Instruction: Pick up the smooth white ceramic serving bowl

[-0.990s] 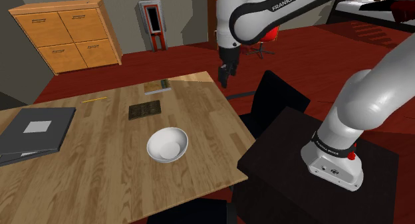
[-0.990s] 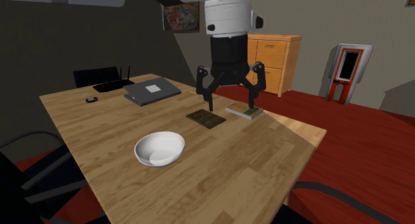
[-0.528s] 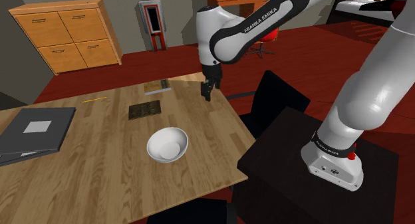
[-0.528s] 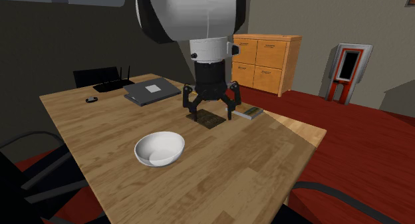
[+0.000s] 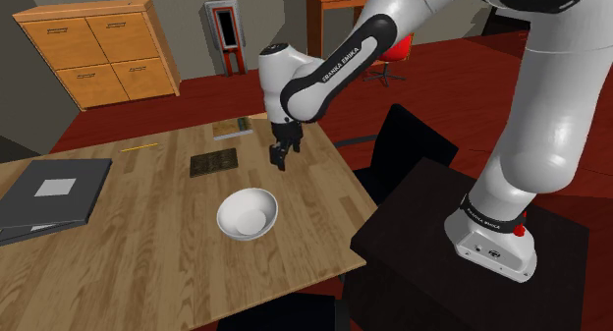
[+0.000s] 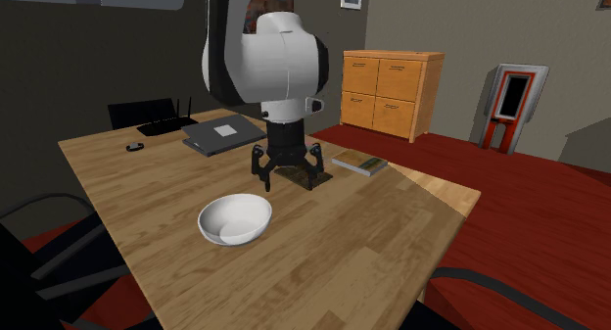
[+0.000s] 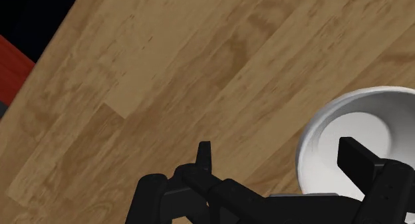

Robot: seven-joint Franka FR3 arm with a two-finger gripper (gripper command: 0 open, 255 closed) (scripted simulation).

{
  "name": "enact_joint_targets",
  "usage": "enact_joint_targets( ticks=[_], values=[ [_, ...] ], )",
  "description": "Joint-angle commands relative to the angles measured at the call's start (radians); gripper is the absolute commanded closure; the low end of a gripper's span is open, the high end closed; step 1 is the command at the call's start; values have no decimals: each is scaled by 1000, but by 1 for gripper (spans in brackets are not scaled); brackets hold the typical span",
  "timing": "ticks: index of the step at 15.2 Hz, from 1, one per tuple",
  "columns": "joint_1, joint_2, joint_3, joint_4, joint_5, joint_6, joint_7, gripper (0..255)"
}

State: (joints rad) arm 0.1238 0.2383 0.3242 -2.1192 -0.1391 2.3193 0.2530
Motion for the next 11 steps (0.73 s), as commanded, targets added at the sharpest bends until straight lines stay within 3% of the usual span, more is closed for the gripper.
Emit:
enact_joint_targets(
  ticks=[1,8,11],
  values=[
    [19,73,-1,53,-23,15,25,0],
    [102,334,-19,290,-82,24,83,0],
    [108,362,-27,291,-92,52,89,0]
  ],
)
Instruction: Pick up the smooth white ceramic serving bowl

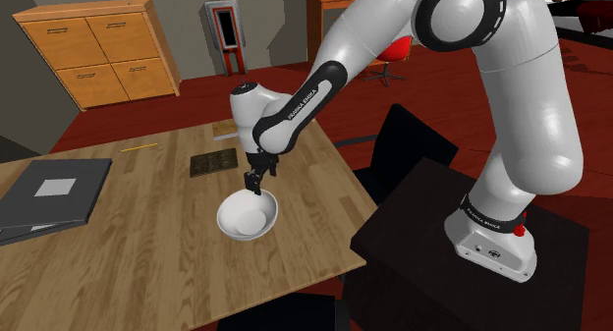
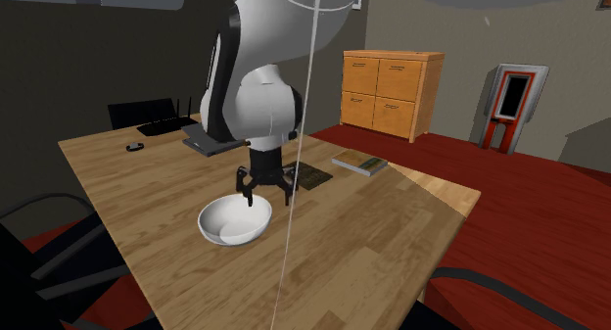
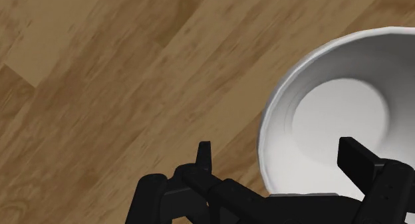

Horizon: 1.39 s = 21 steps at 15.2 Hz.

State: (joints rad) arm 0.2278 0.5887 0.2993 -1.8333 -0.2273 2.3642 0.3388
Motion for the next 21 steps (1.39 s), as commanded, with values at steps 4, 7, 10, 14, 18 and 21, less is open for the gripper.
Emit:
enact_joint_targets(
  ticks=[4,7,10,14,18,21],
  values=[
    [12,51,-14,9,-17,42,12,0],
    [15,59,-15,15,-19,44,14,255],
    [15,59,-15,14,-19,44,14,255],
    [16,59,-15,14,-19,44,14,255],
    [9,37,-10,7,-12,29,9,255],
    [3,8,-1,5,-2,3,3,255]
  ],
)
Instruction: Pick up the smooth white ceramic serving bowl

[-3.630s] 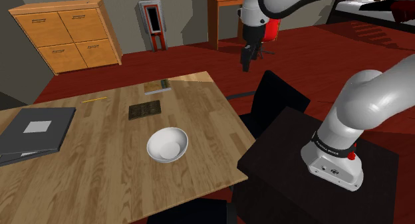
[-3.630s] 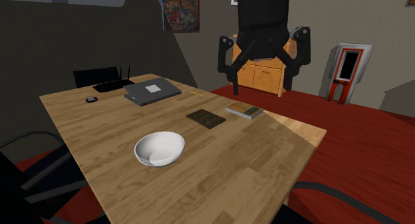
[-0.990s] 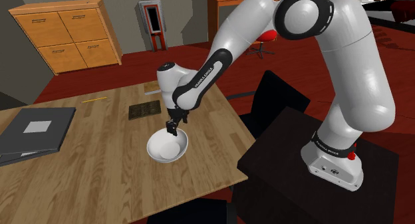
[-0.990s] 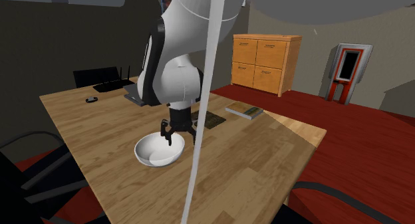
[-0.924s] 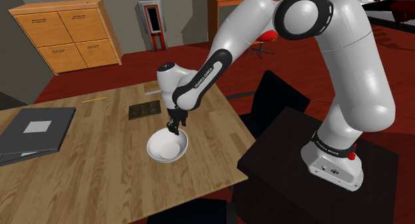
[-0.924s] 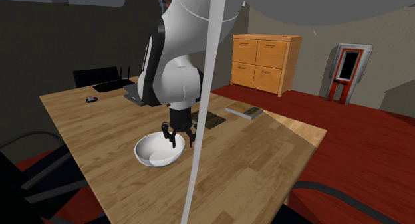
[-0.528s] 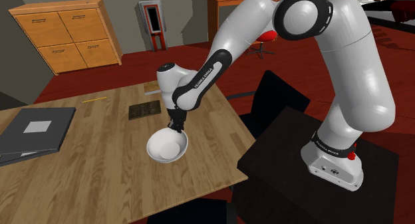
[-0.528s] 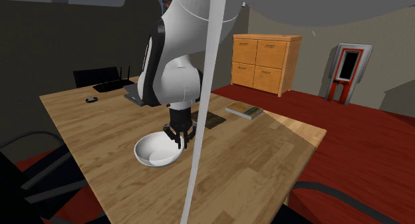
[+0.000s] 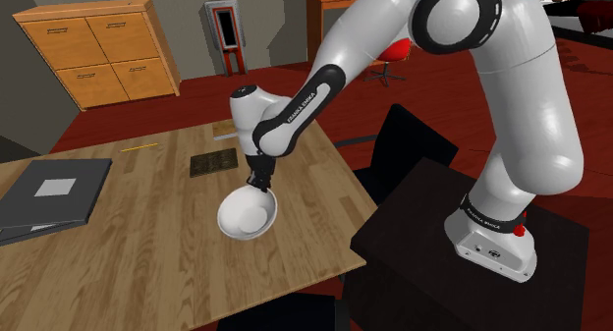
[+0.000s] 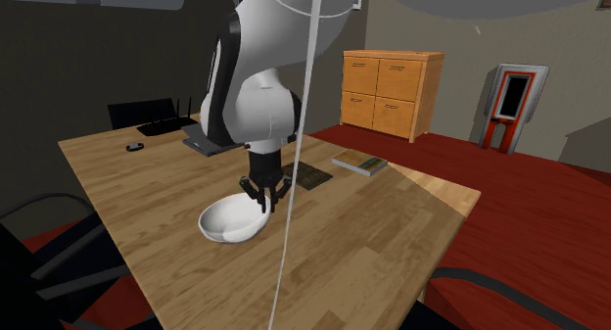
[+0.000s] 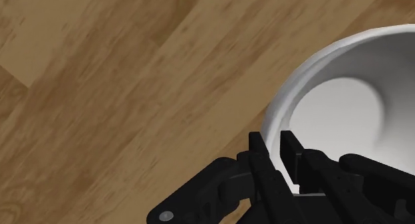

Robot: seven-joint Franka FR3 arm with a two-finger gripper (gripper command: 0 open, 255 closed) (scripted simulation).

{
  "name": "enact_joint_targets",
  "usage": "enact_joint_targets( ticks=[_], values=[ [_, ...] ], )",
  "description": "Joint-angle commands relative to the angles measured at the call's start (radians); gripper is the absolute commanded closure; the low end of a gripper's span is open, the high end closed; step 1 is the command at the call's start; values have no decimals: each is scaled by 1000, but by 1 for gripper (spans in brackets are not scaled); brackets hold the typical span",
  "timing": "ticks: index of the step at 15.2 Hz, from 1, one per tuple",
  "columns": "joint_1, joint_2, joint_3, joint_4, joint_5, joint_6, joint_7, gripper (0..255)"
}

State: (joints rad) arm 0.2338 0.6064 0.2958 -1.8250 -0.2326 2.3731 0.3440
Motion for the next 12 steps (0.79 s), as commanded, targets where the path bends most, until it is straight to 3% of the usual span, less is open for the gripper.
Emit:
enact_joint_targets(
  ticks=[1,12],
  values=[
    [-5,-20,5,-4,7,-15,-5,255],
    [-21,-102,28,3,39,-101,-24,255]
  ],
)
